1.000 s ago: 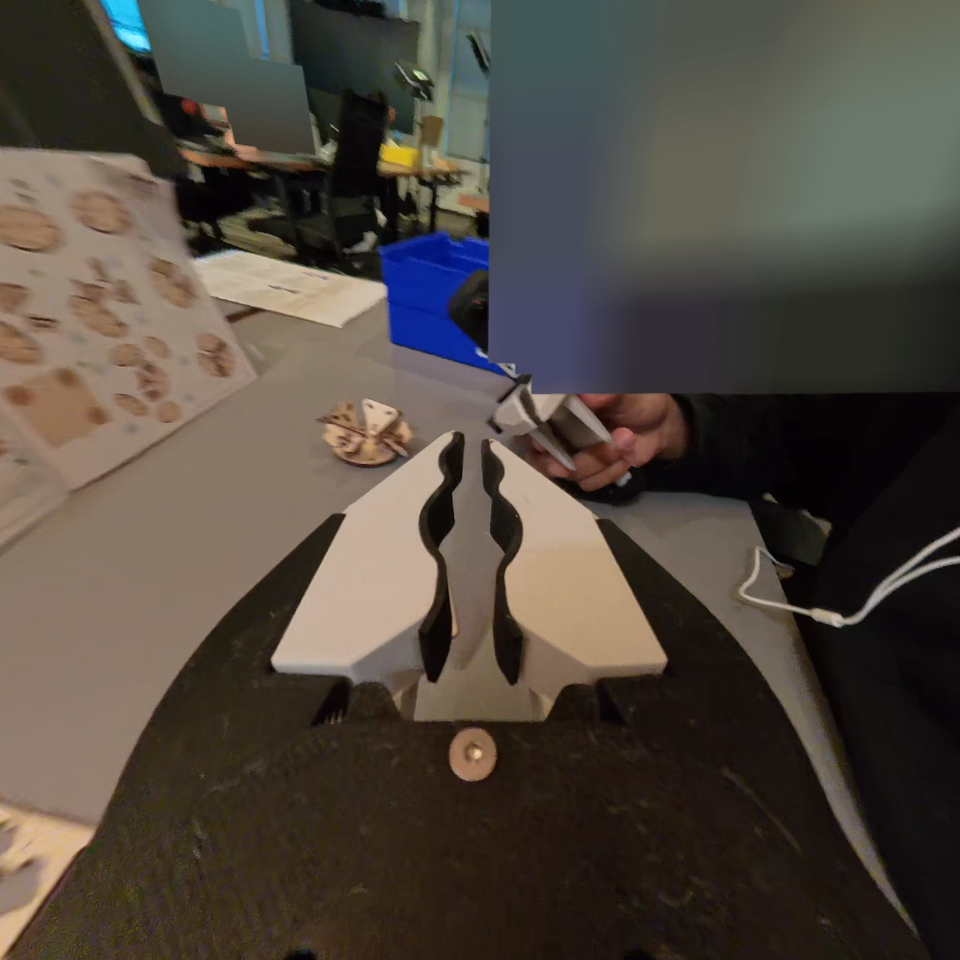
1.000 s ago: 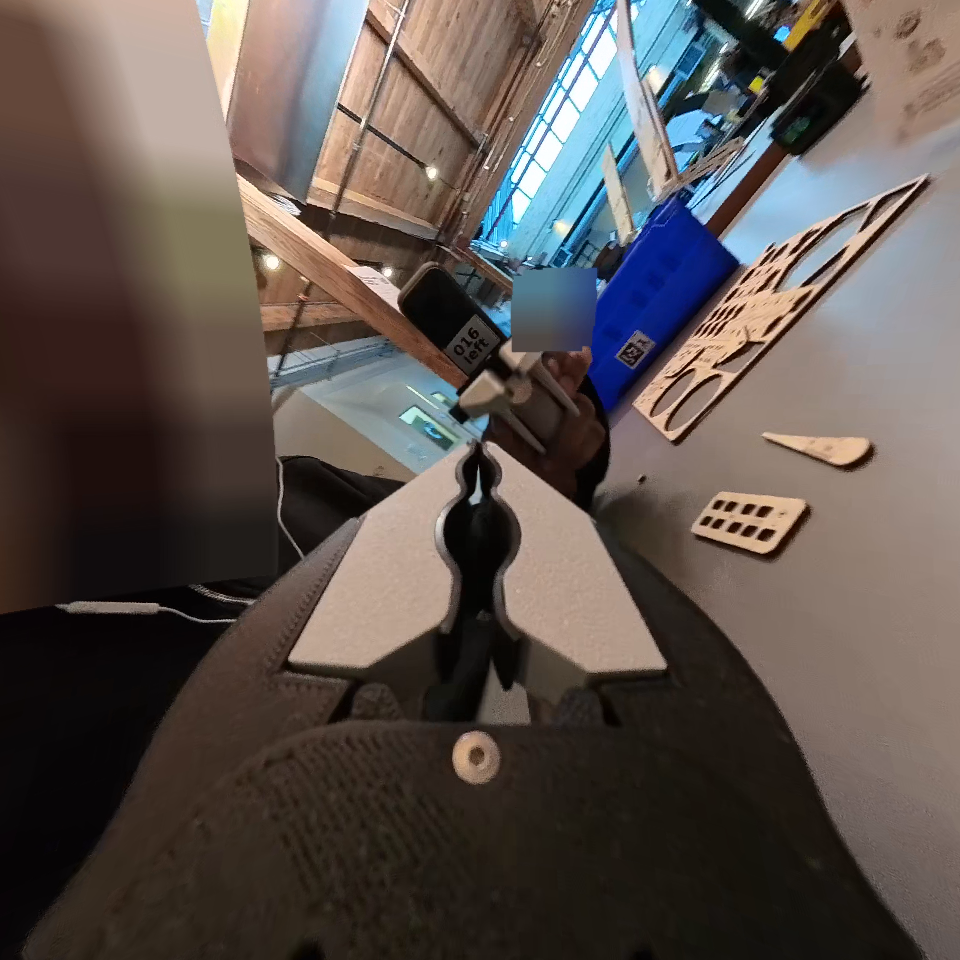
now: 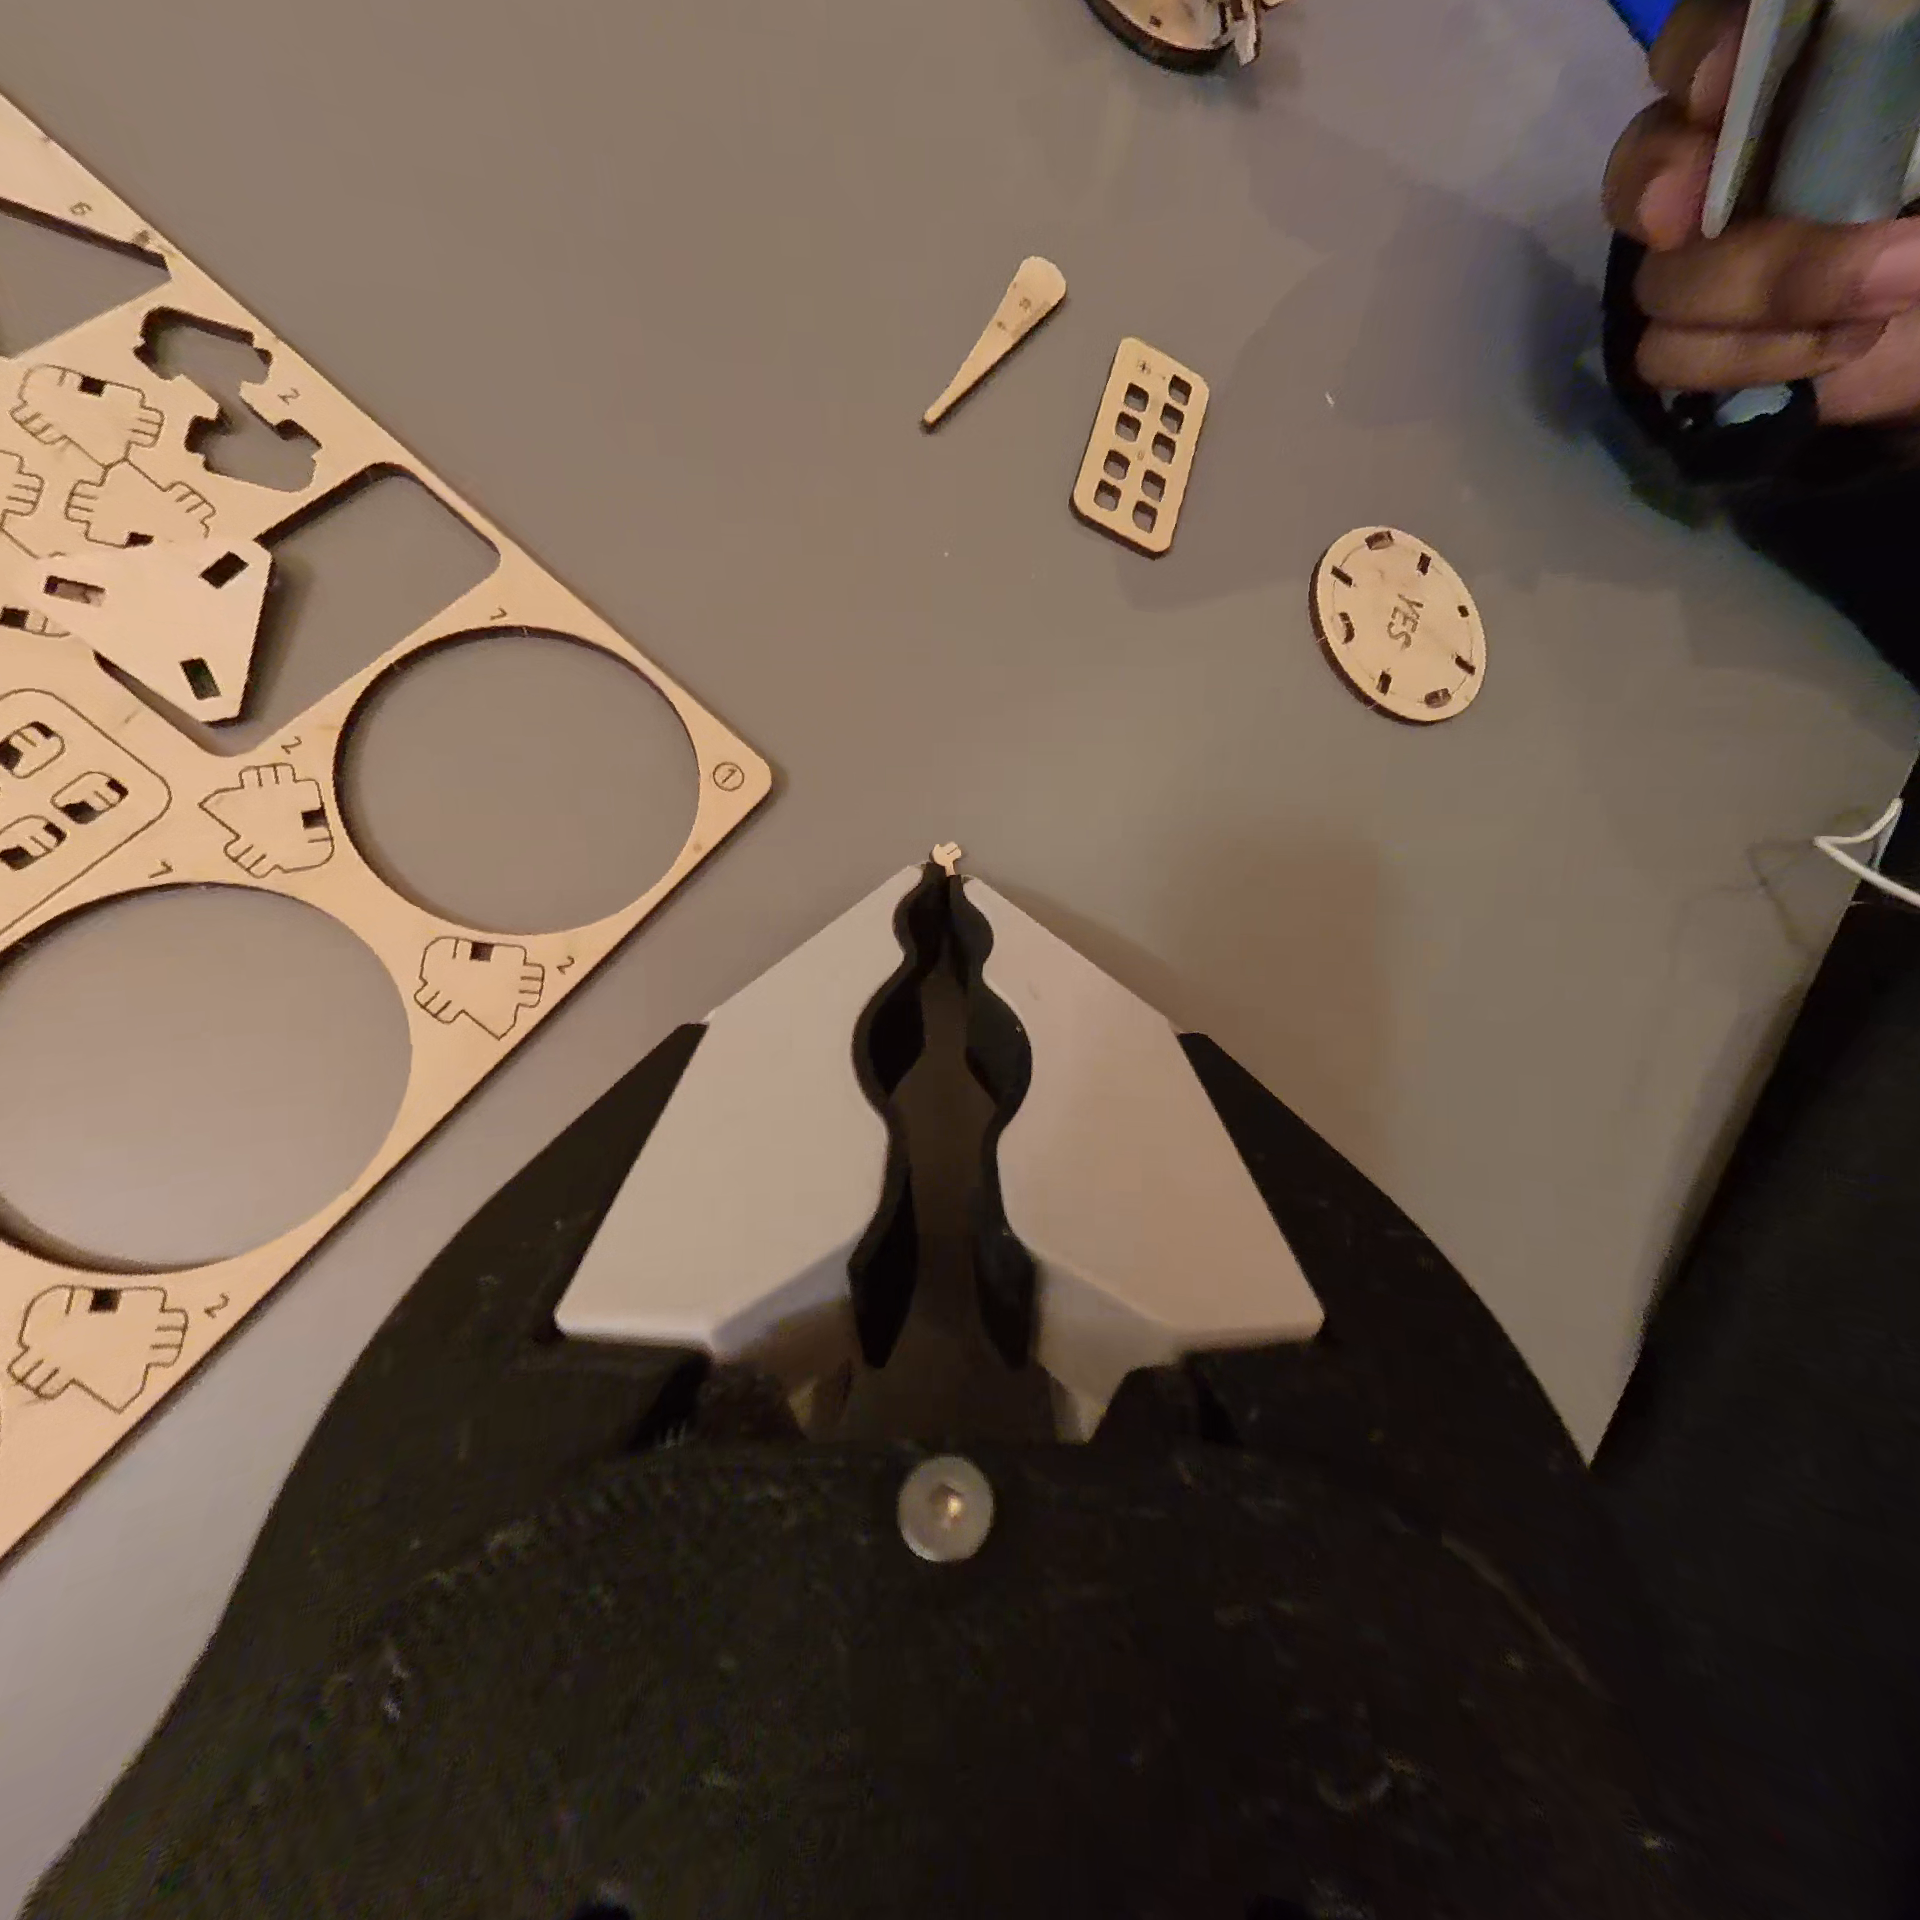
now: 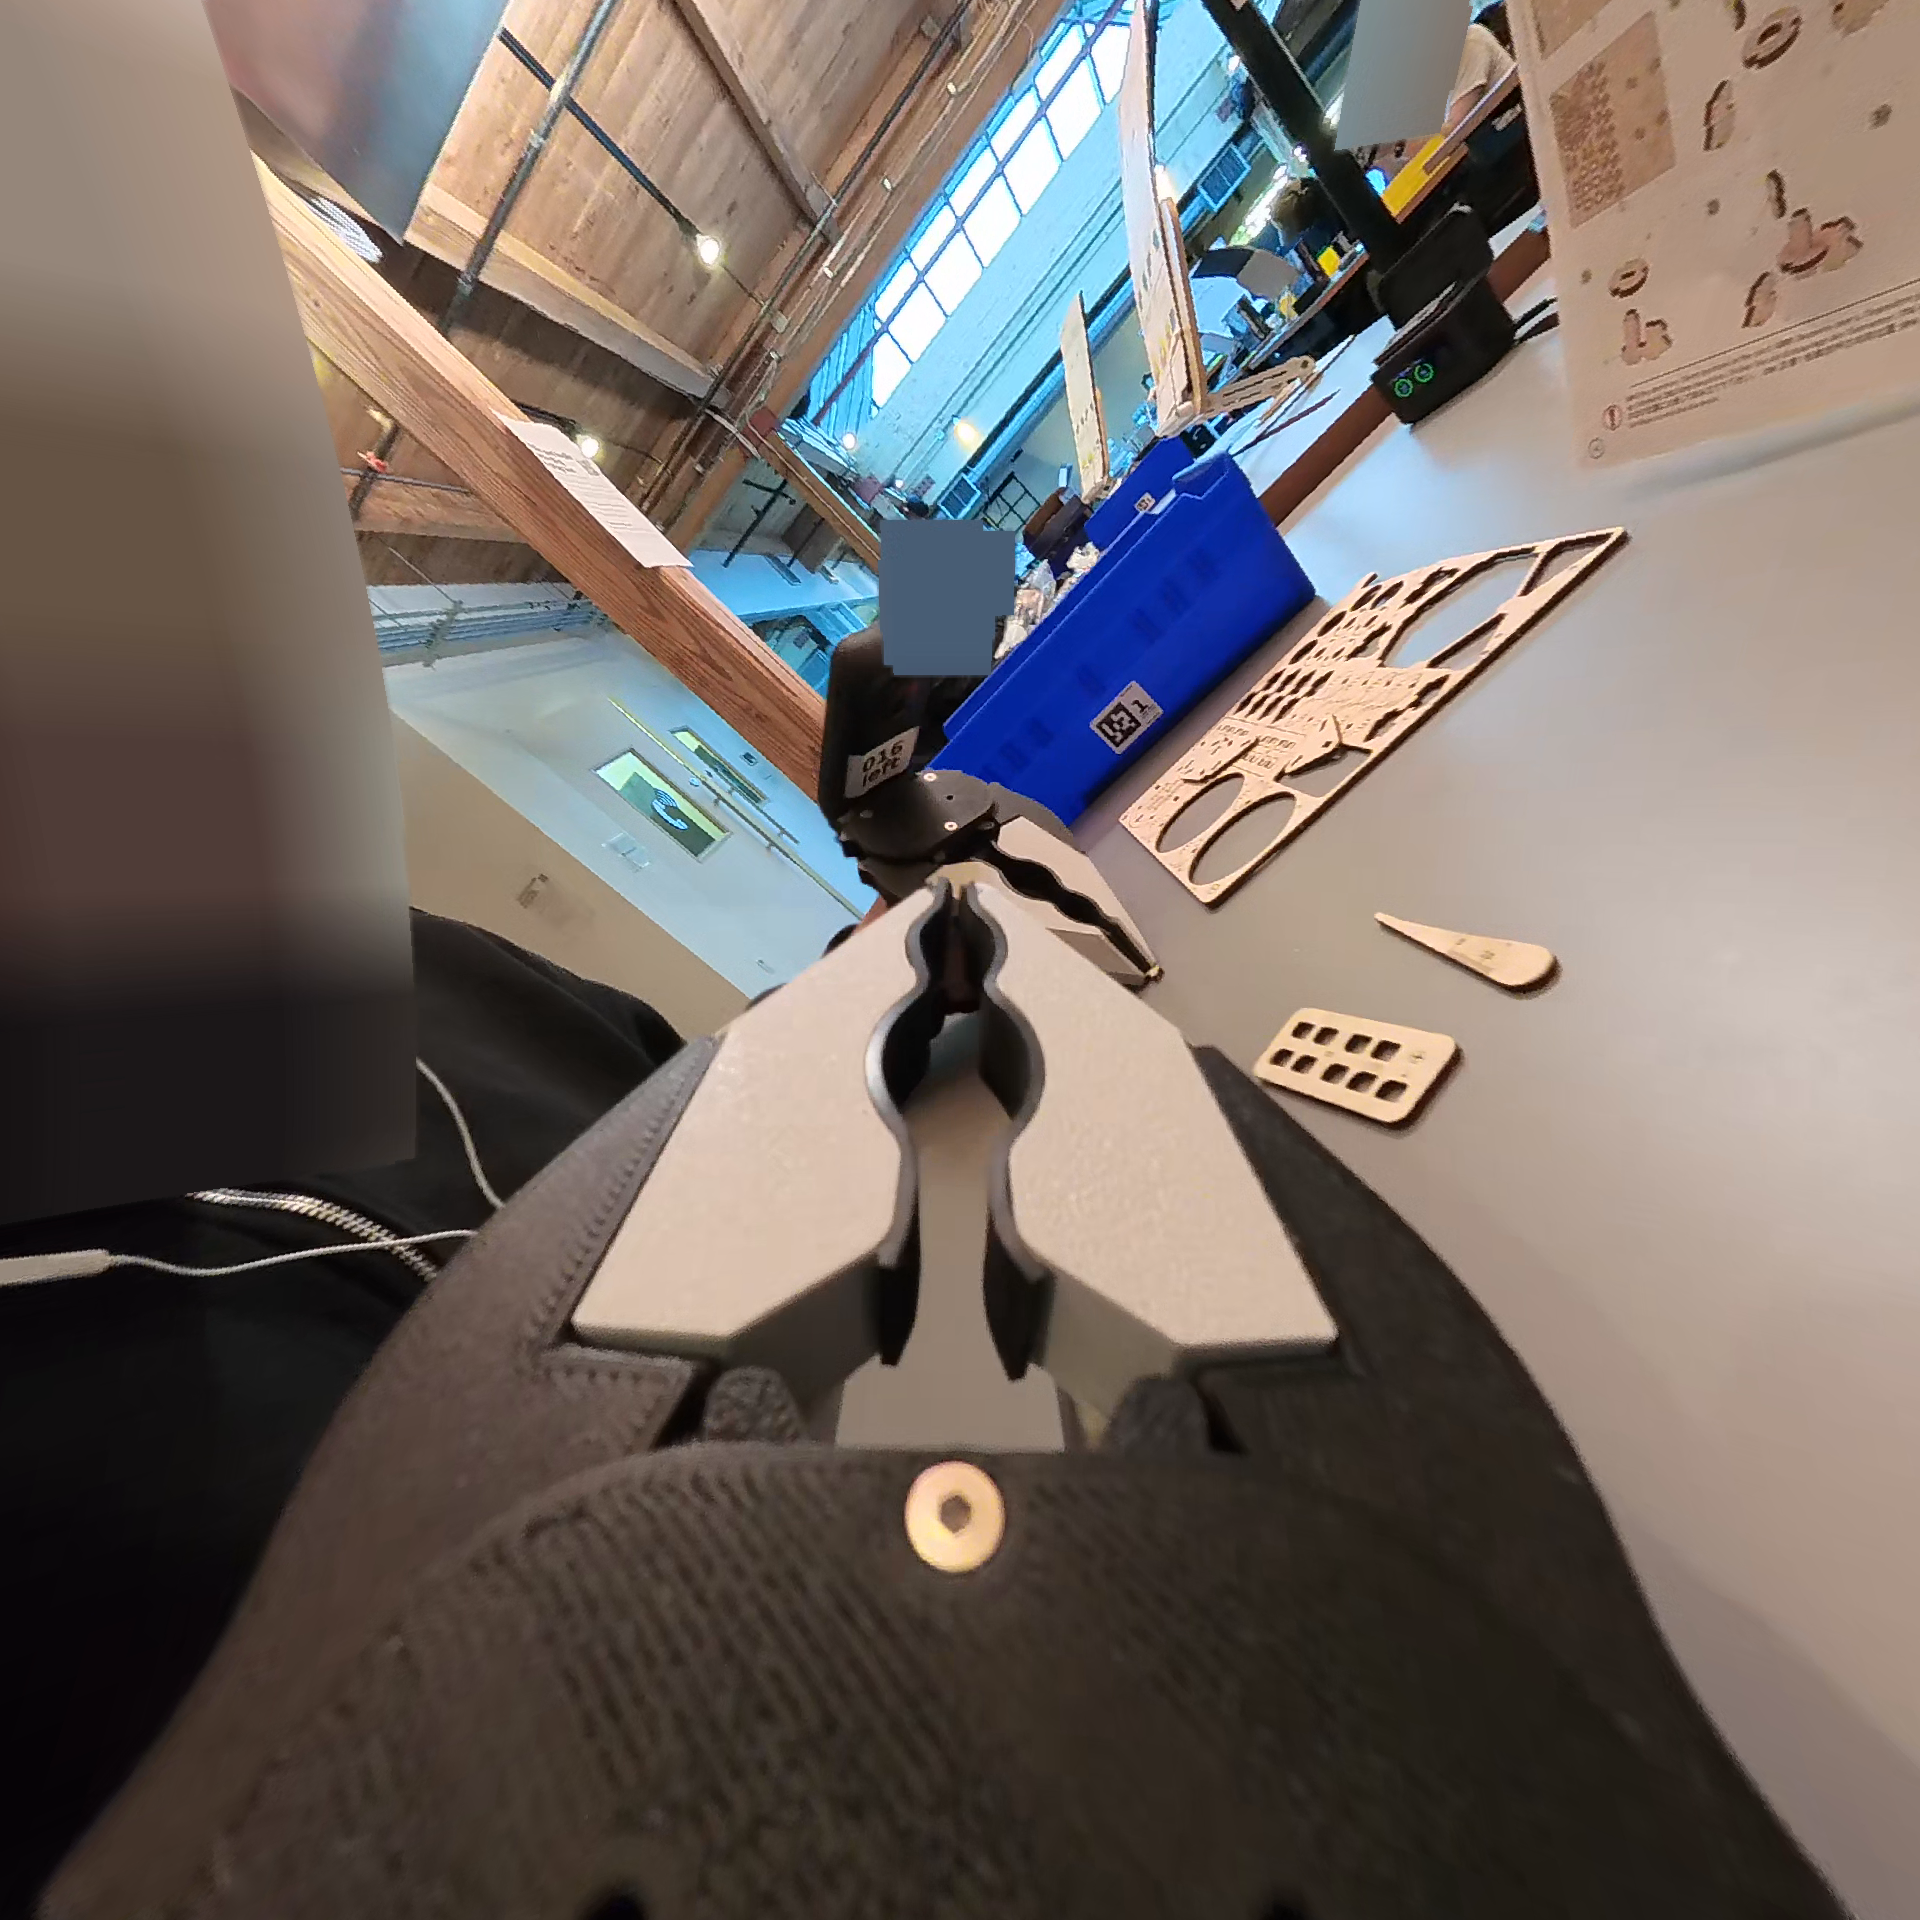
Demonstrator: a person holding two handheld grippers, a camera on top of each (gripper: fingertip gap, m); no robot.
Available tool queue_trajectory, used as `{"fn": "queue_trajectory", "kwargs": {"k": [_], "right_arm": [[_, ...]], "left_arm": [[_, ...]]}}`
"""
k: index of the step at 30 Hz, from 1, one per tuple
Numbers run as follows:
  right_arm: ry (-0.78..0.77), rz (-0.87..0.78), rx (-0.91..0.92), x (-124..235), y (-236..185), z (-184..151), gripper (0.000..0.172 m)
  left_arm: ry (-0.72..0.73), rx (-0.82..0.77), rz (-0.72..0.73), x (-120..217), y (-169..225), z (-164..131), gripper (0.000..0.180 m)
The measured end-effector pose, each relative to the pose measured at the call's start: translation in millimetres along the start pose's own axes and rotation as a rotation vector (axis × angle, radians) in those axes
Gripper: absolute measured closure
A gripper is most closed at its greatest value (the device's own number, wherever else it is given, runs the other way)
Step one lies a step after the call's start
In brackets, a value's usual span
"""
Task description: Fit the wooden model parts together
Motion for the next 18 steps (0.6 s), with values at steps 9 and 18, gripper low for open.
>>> {"fn": "queue_trajectory", "kwargs": {"k": [9, 18], "right_arm": [[0.016, -0.008, 0.027, -1, -4, 1, 0.172], [-0.010, -0.016, 0.056, -9, -8, -7, 0.172]], "left_arm": [[0.007, -0.025, 0.032, -6, 1, 5, 0.180], [0.006, -0.061, 0.023, -12, 4, 11, 0.177]]}}
Point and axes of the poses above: each gripper's, where its closed fingertips meet, x back along the fingers, z out of its top, y = z × x across the jaws, the point moved 1 cm from there along x, back along the fingers, and after that the axes turned 11 degrees about -x, right-handed, at the moved point
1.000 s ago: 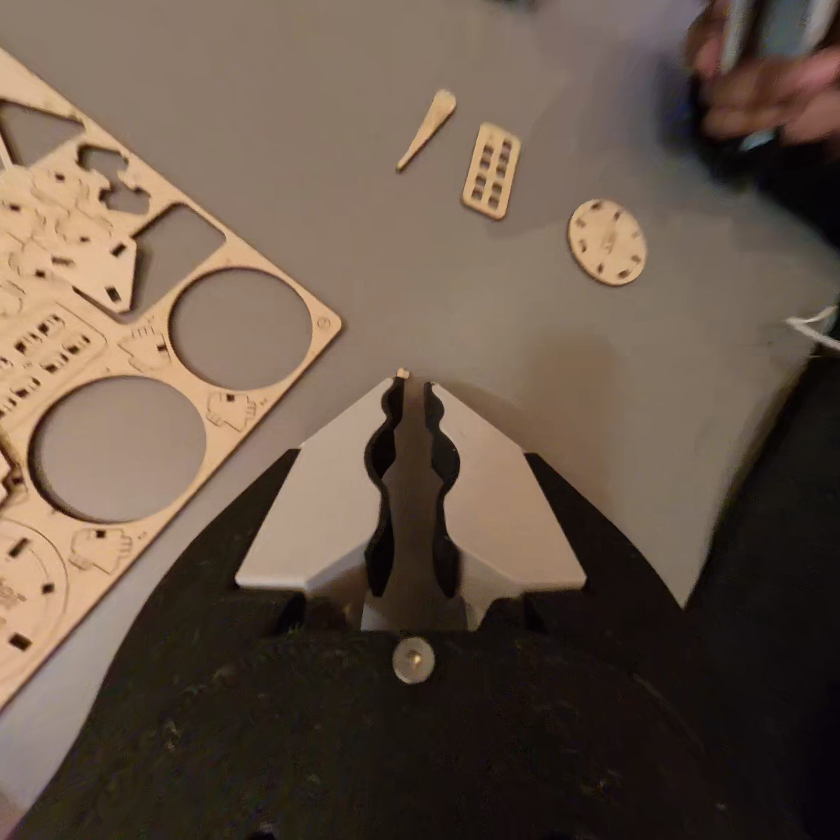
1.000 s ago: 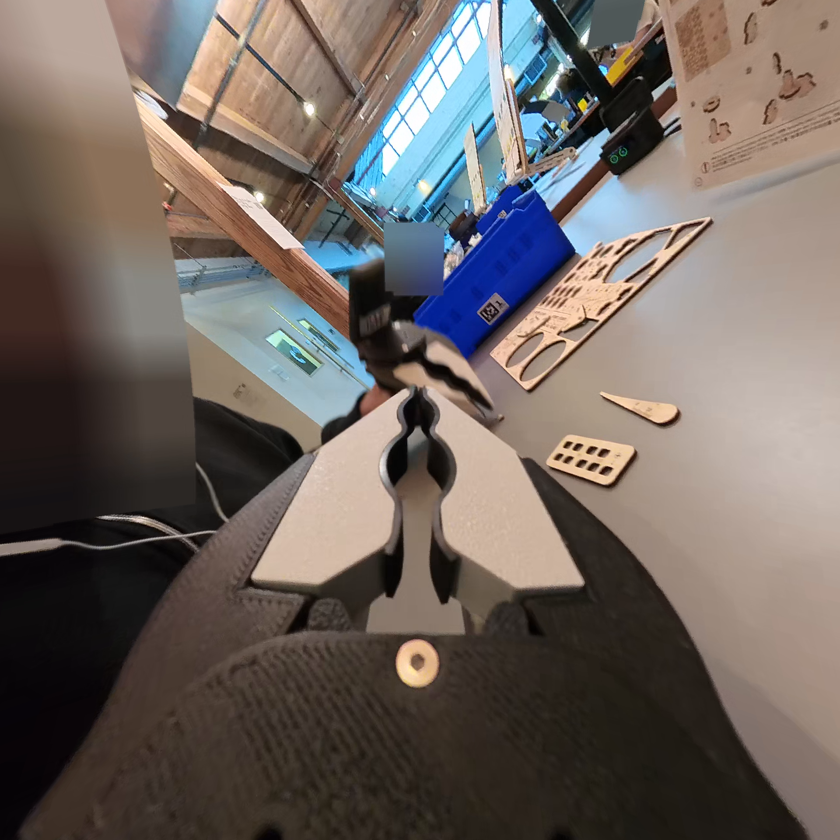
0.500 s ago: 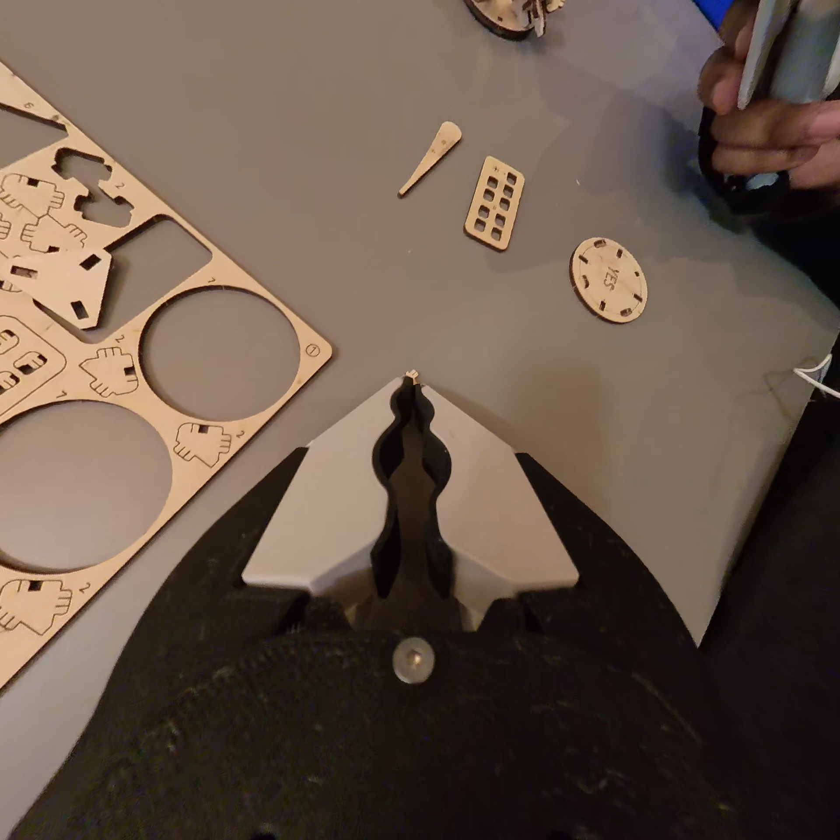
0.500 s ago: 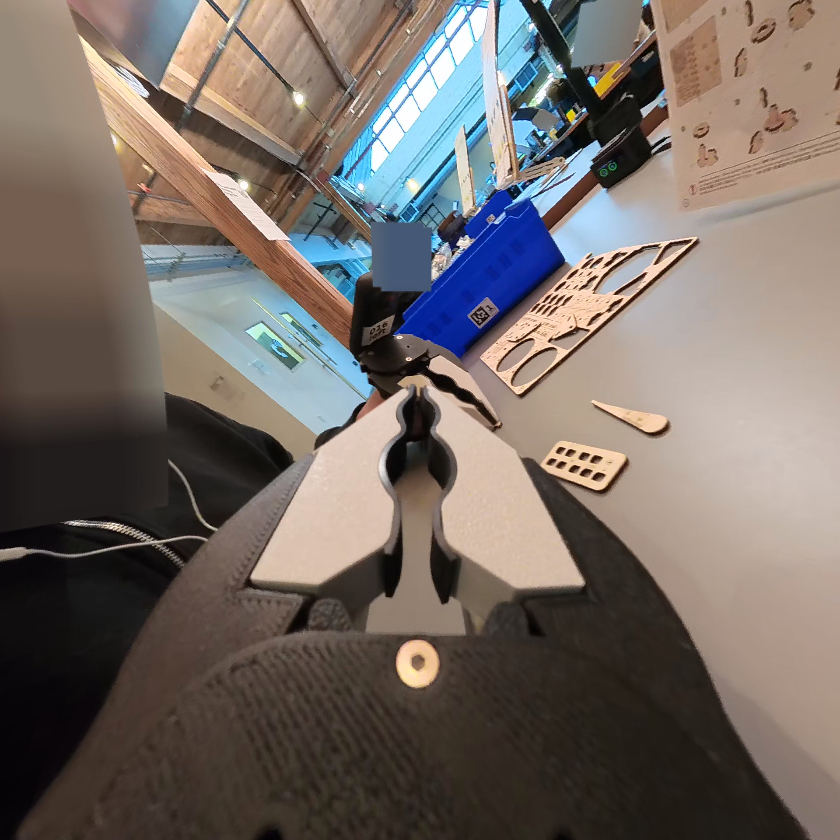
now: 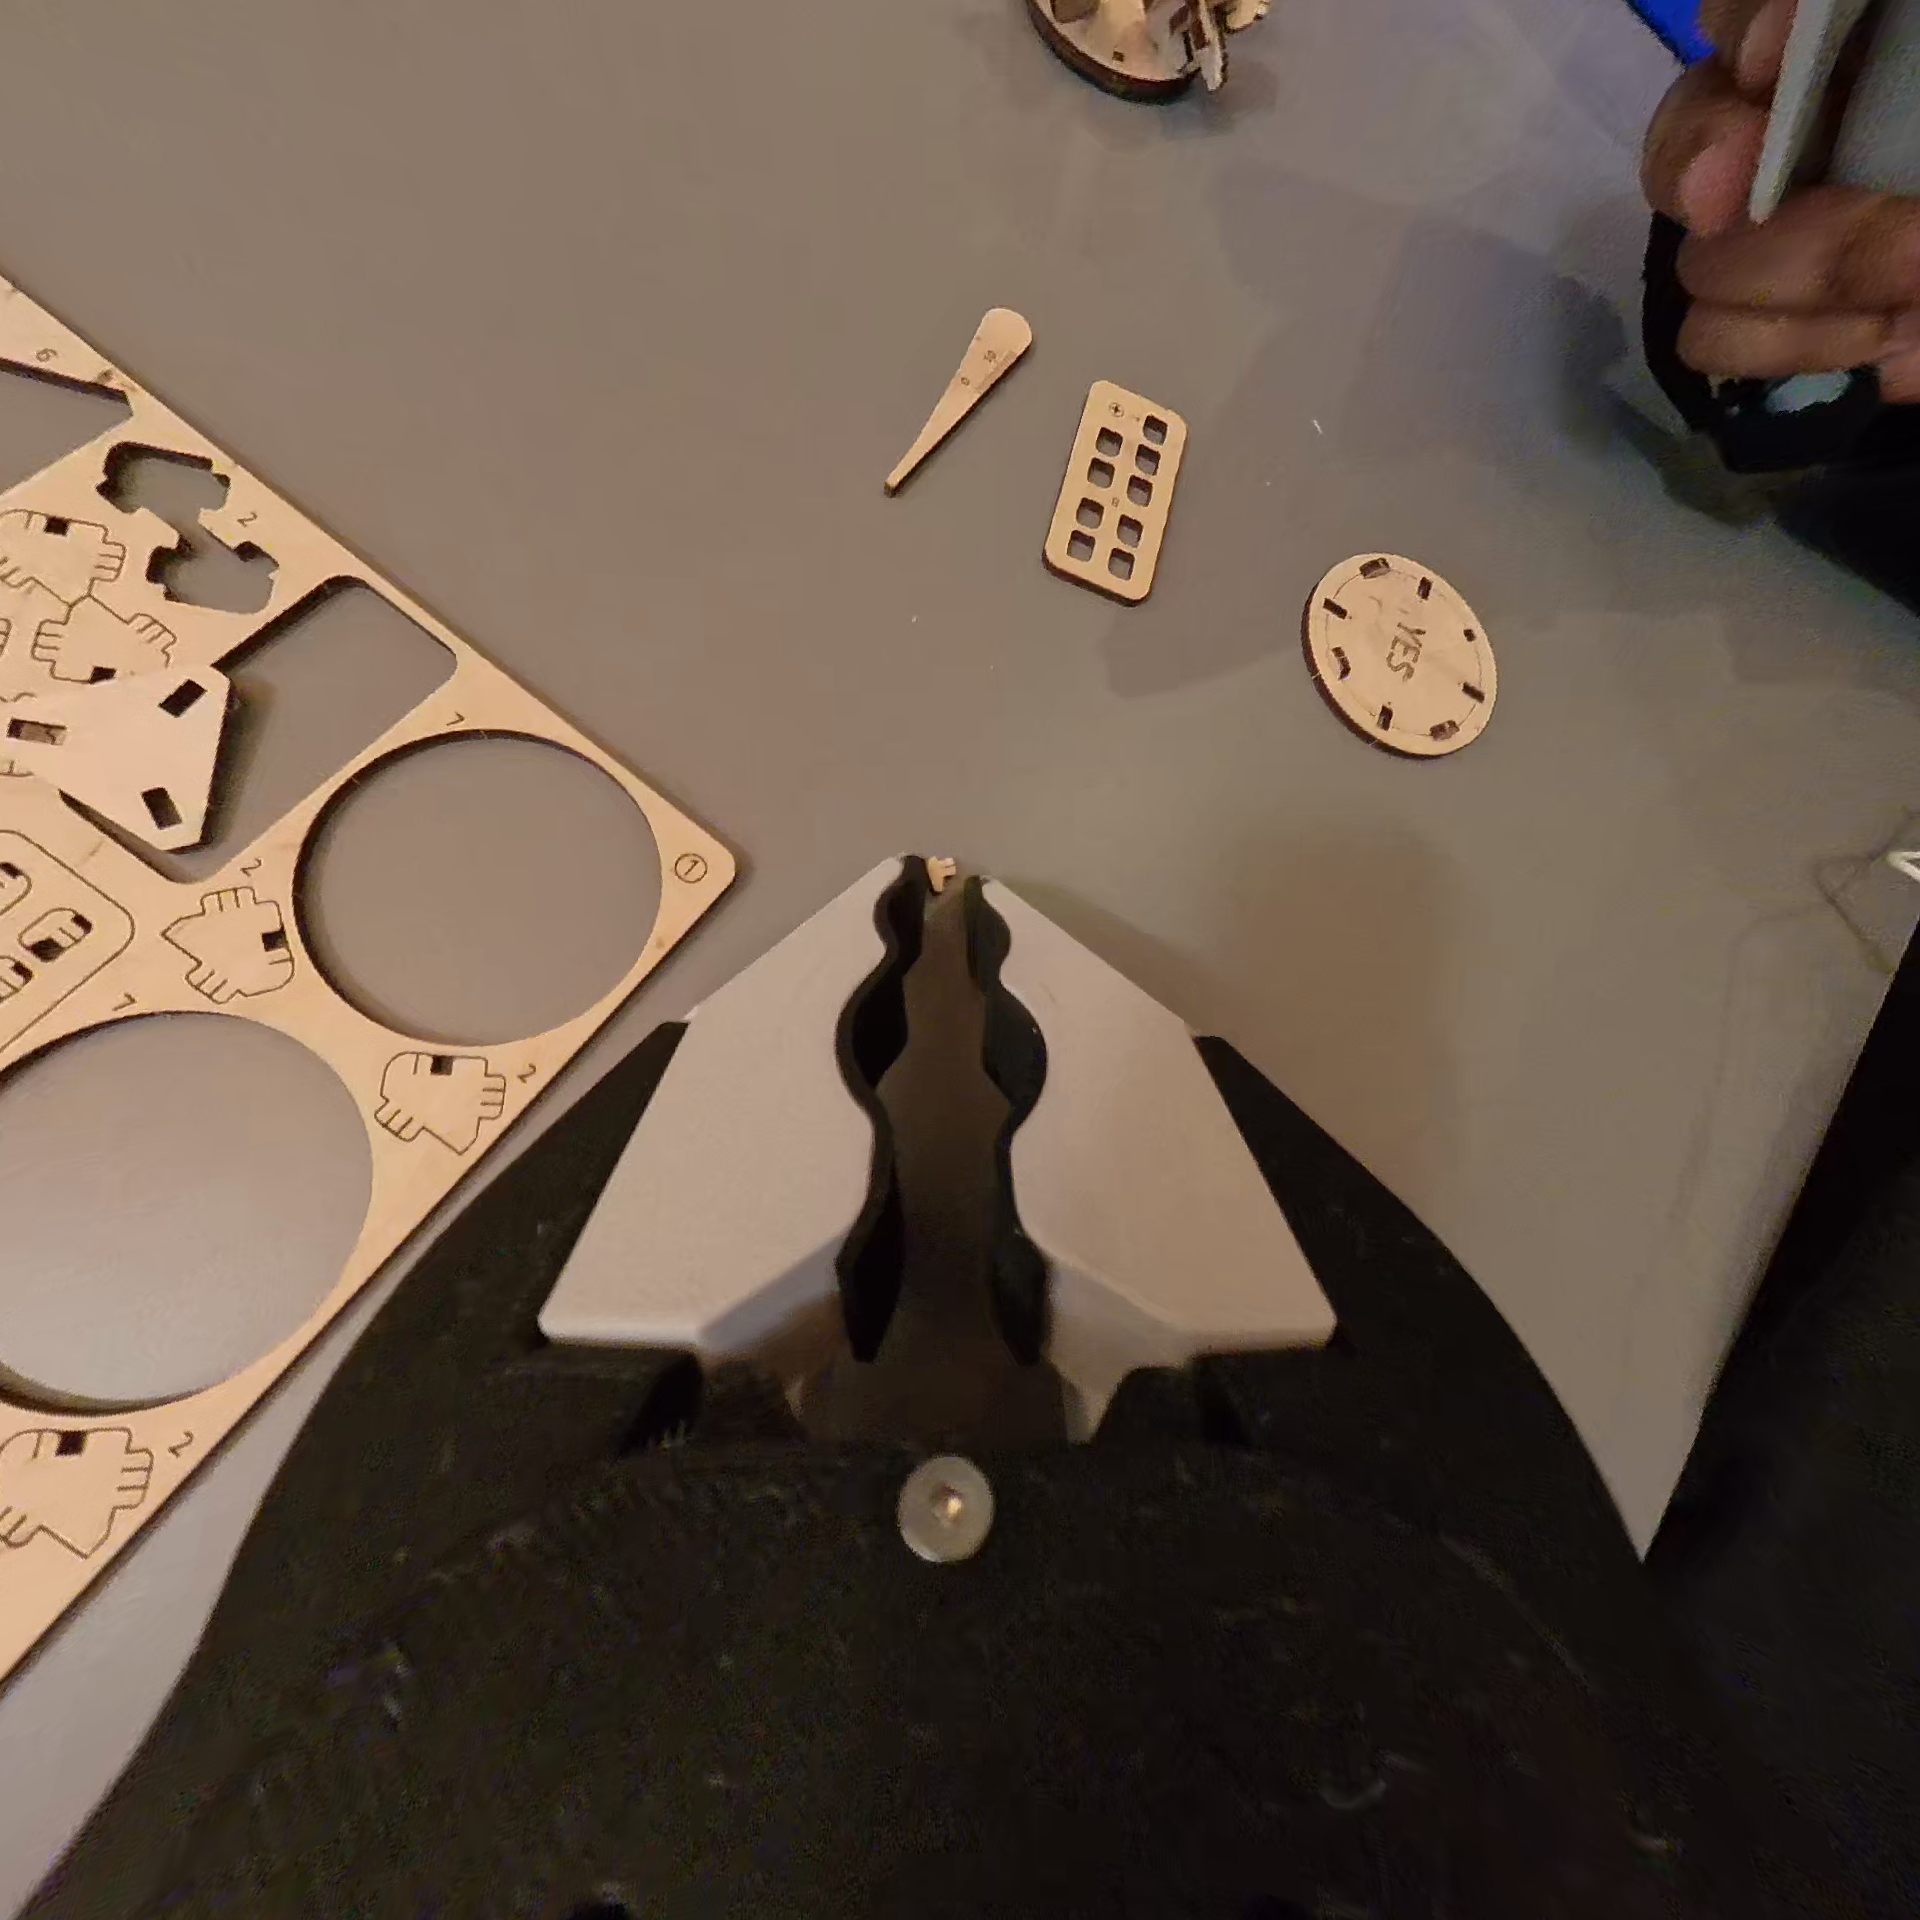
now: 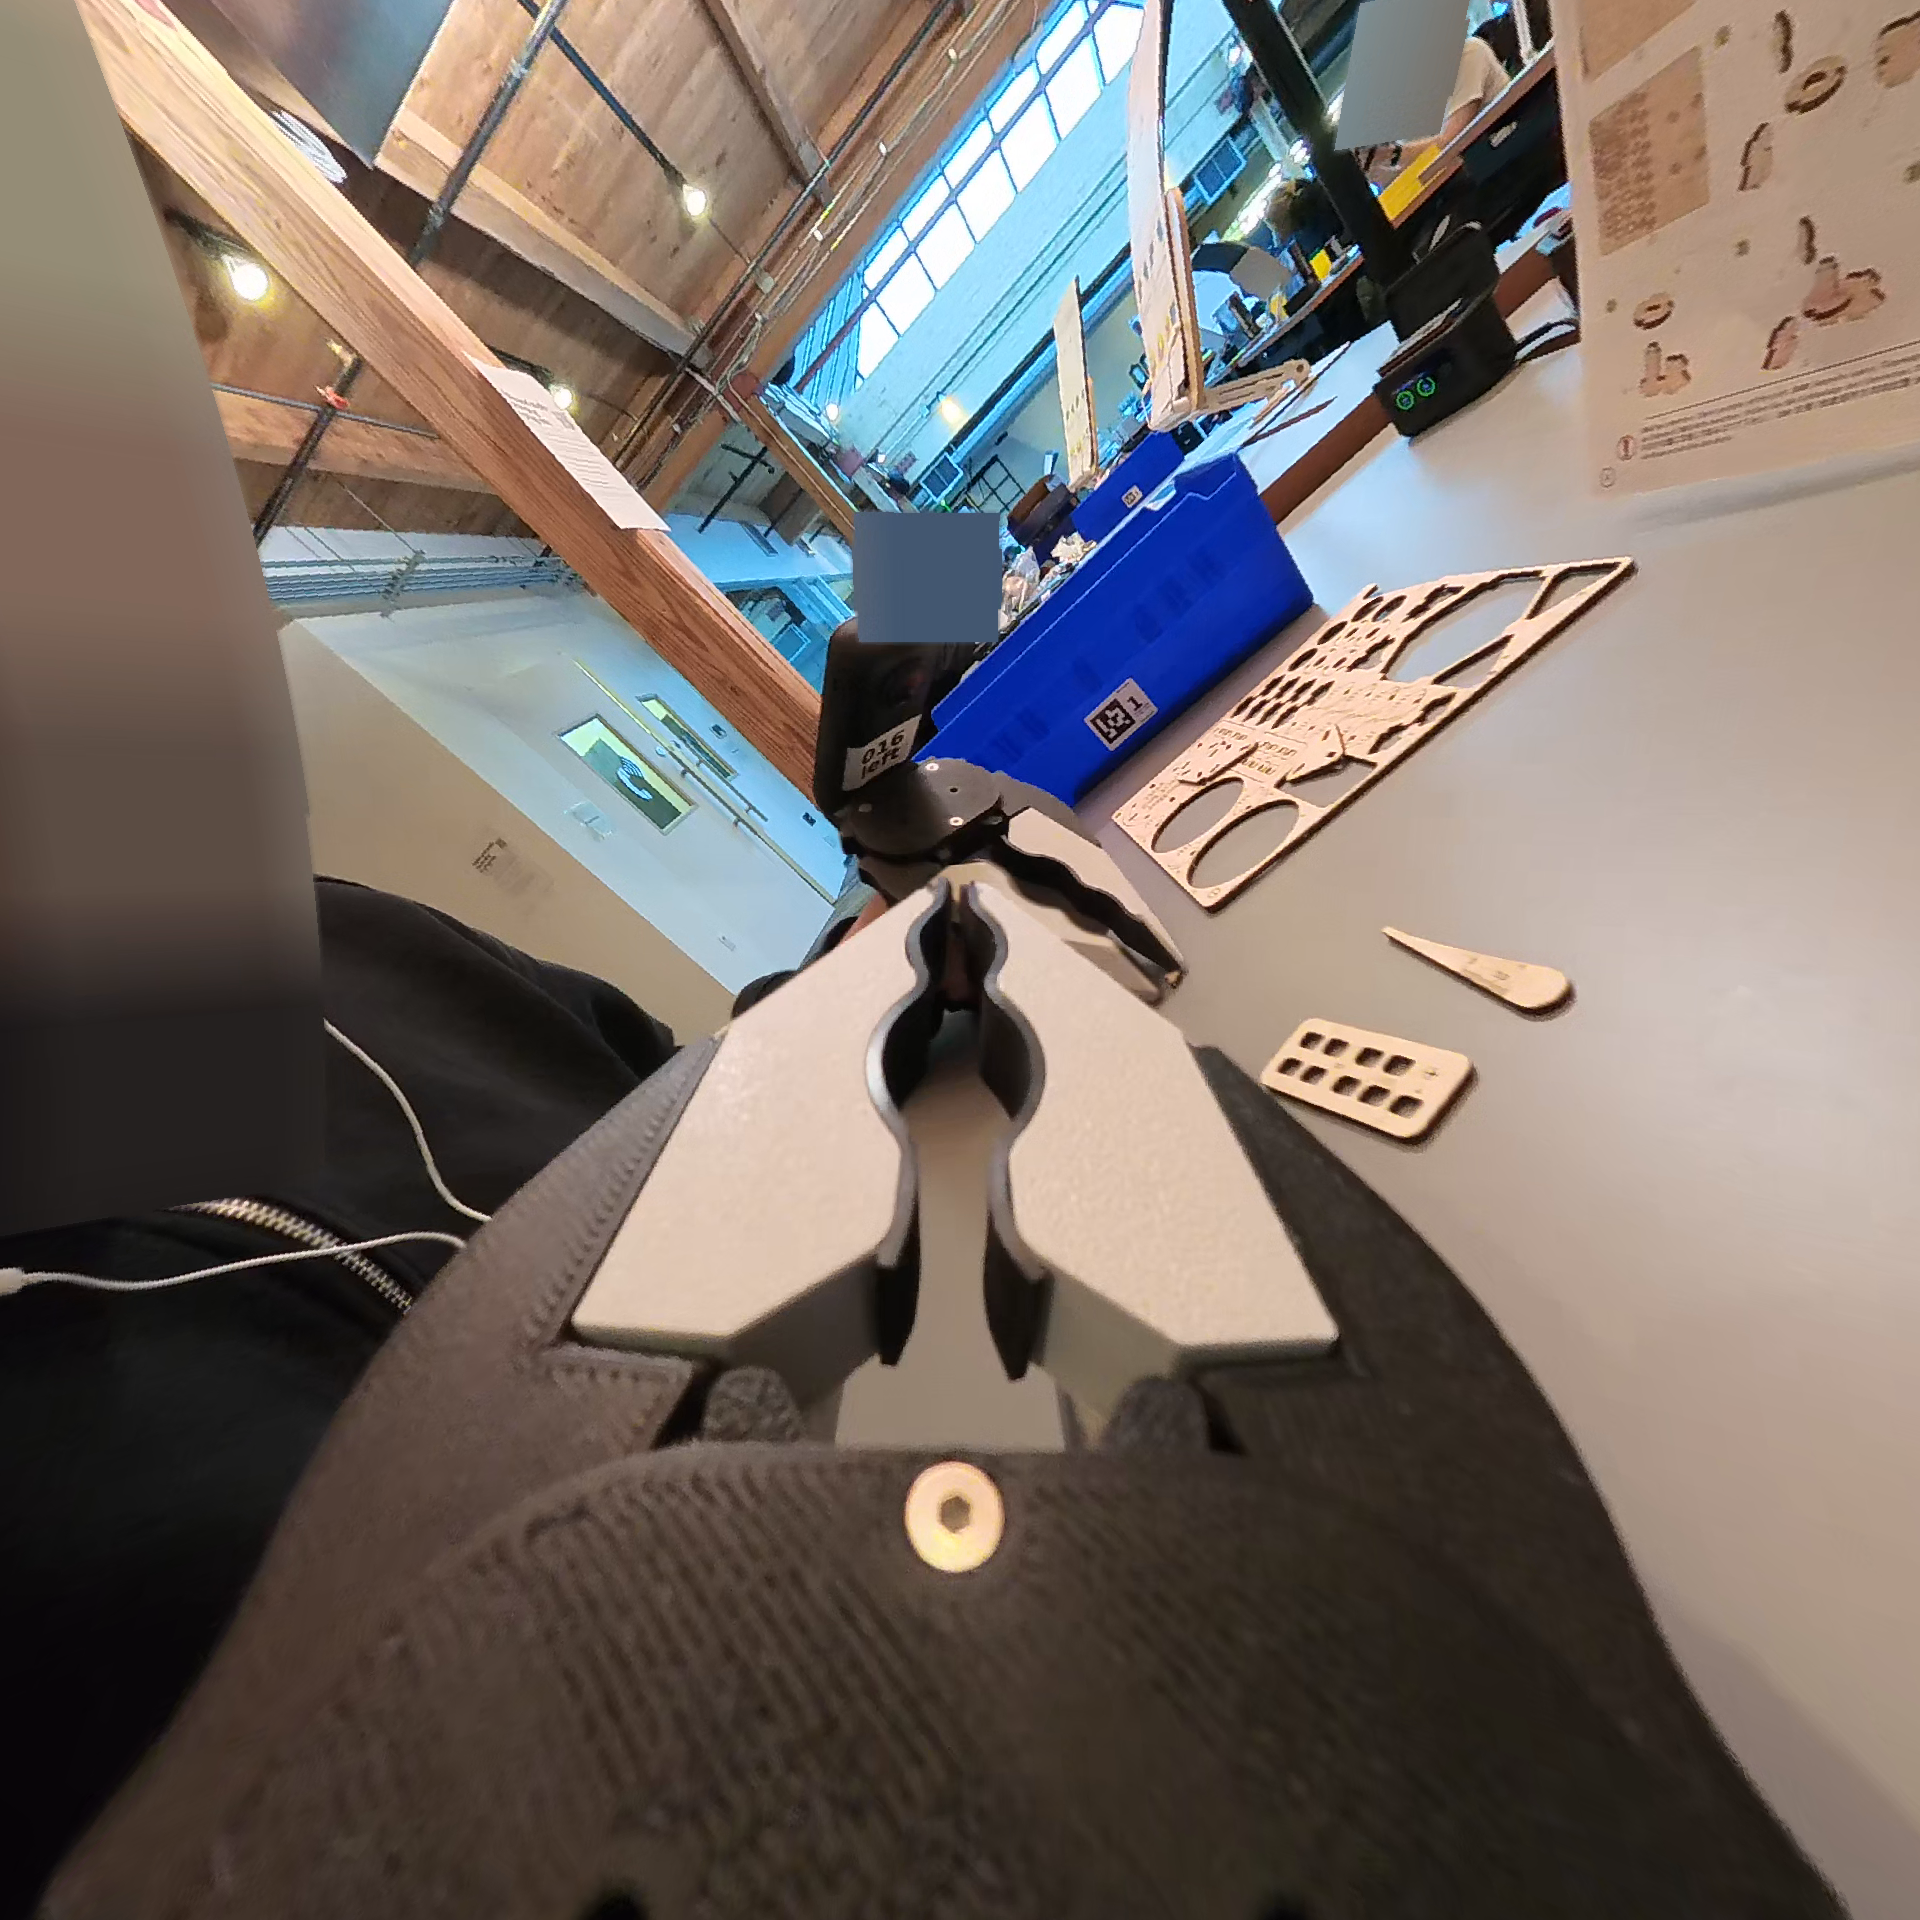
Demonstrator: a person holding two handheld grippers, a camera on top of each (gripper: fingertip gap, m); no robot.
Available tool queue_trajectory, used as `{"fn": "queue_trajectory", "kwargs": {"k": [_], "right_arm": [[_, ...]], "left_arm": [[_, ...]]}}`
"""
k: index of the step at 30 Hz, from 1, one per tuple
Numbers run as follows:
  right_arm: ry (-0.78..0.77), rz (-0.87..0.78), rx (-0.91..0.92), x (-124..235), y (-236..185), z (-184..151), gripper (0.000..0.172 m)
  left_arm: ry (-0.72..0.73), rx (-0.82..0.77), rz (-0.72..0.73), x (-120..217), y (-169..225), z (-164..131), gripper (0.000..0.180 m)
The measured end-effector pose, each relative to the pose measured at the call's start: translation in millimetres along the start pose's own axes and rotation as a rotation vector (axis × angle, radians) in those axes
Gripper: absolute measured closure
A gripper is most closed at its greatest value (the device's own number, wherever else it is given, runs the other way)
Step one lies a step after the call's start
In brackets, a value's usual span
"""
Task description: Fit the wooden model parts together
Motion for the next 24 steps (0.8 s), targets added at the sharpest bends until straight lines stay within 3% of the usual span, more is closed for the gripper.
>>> {"fn": "queue_trajectory", "kwargs": {"k": [9, 13, 18, 21, 24], "right_arm": [[-0.004, -0.010, 0.017, -2, -2, -1, 0.172], [-0.069, -0.091, 0.107, -4, 6, -8, 0.172], [-0.225, -0.255, 0.335, -6, 21, -26, 0.172], [-0.245, -0.308, 0.490, -7, 20, -27, 0.172], [-0.184, -0.354, 0.534, 0, 20, -14, 0.164]], "left_arm": [[0.031, -0.077, -0.026, -1, 5, 9, 0.180], [0.181, -0.252, -0.129, 0, 34, 48, 0.180], [0.250, -0.510, -0.087, -11, 56, 96, 0.180], [0.278, -0.563, -0.143, -21, 73, 115, 0.180], [0.307, -0.580, -0.125, -27, 74, 124, 0.180]]}}
Point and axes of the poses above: each gripper's, where its closed fingertips meet, x back along the fingers, z out of its top, y = z × x across the jaws, the point moved 1 cm from there along x, back along the fingers, and after that the axes turned 11 degrees about -x, right-handed, at the moved point
